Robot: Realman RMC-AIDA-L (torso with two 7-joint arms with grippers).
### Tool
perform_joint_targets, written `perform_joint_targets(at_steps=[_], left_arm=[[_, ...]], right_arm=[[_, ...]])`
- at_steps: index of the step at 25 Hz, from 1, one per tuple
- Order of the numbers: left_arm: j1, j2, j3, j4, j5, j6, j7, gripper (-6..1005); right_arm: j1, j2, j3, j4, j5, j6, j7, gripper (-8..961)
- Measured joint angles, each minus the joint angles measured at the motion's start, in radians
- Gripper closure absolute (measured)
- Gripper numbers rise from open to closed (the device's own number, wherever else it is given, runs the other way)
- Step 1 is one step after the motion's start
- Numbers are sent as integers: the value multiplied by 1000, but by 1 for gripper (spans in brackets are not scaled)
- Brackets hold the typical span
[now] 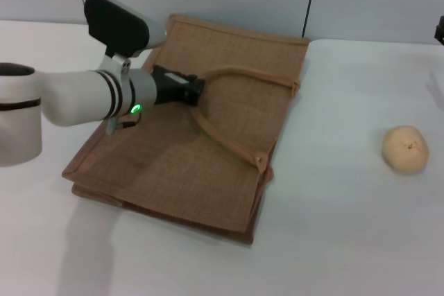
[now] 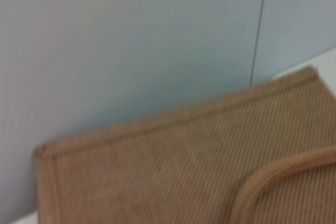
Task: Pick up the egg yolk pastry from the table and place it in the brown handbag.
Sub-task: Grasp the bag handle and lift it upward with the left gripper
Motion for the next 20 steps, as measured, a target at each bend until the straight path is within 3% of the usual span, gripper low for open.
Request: perform_joint_targets(at_steps=[11,15,20], left_arm=[[8,15,10,140,39,-10,-48,881],[48,49,11,265,201,-34,-226,884],[178,106,0,586,484,-52,-525,885]], right_arm=[[-26,-2,-2,-4,-1,2,-1,93],[-35,-1,-8,1,-9,2,-1,93],[-29,-2,-10,21,-11,1,0,93]])
